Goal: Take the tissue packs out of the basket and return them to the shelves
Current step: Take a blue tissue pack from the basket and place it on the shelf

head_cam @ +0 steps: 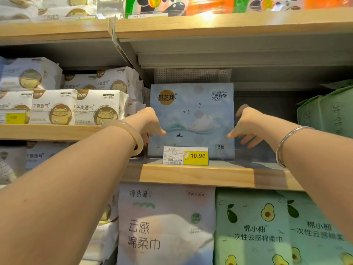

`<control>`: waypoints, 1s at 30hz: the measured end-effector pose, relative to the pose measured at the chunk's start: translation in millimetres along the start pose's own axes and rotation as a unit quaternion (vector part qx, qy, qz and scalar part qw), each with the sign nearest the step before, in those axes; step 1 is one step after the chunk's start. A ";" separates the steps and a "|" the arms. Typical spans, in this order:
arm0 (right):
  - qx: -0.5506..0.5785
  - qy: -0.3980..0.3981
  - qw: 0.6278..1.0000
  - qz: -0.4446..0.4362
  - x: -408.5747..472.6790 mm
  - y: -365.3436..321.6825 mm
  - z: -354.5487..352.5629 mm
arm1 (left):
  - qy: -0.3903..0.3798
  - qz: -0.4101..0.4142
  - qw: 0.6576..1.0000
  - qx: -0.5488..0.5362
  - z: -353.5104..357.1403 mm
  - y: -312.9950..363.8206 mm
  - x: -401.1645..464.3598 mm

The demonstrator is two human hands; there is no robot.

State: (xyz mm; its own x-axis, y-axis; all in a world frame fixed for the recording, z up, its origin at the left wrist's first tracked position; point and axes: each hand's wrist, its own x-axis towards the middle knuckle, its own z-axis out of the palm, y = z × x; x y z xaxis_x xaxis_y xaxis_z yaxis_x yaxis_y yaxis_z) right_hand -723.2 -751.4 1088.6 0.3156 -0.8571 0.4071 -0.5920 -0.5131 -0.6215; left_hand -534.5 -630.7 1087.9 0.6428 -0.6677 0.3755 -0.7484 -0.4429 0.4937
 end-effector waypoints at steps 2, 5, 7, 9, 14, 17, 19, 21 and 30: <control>0.005 0.001 1.000 -0.016 -14.0 -1.5 -5.3 | 0.008 0.027 0.999 -0.021 -6.0 3.1 -13.2; 0.016 0.013 0.998 -0.054 -35.7 -1.9 -8.3 | 0.036 0.069 0.994 -0.070 -6.7 3.6 -29.2; 0.030 0.034 0.995 -0.086 -49.4 2.9 -4.6 | 0.062 0.102 0.988 -0.095 -1.3 2.7 -40.6; 0.043 0.071 0.990 -0.113 -60.8 9.1 1.1 | 0.092 0.146 0.980 -0.104 7.5 0.5 -52.4; 0.115 0.125 0.972 -0.163 -91.6 27.7 11.5 | 0.171 0.198 0.949 -0.177 29.2 -7.1 -94.4; 0.147 0.125 0.963 -0.188 -112.4 33.9 11.1 | 0.187 0.195 0.943 -0.197 32.9 -8.7 -122.2; 0.162 0.112 0.961 -0.193 -129.1 38.3 8.5 | 0.165 0.181 0.948 -0.201 36.3 -7.0 -141.3; 0.172 0.087 0.963 -0.187 -145.6 47.7 12.5 | 0.132 0.162 0.955 -0.208 47.2 -7.3 -159.9; 0.172 -0.023 0.979 -0.103 -221.2 153.7 95.0 | 0.026 0.018 0.966 -0.257 175.9 -60.1 -248.6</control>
State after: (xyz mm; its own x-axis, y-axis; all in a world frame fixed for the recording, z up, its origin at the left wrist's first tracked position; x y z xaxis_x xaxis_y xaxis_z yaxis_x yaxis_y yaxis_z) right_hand -813.5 -645.0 839.4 0.4398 -0.7311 0.5216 -0.2295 -0.6530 -0.7218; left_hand -678.1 -543.3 827.0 0.6358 -0.6400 0.4314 -0.5987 -0.0561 0.7990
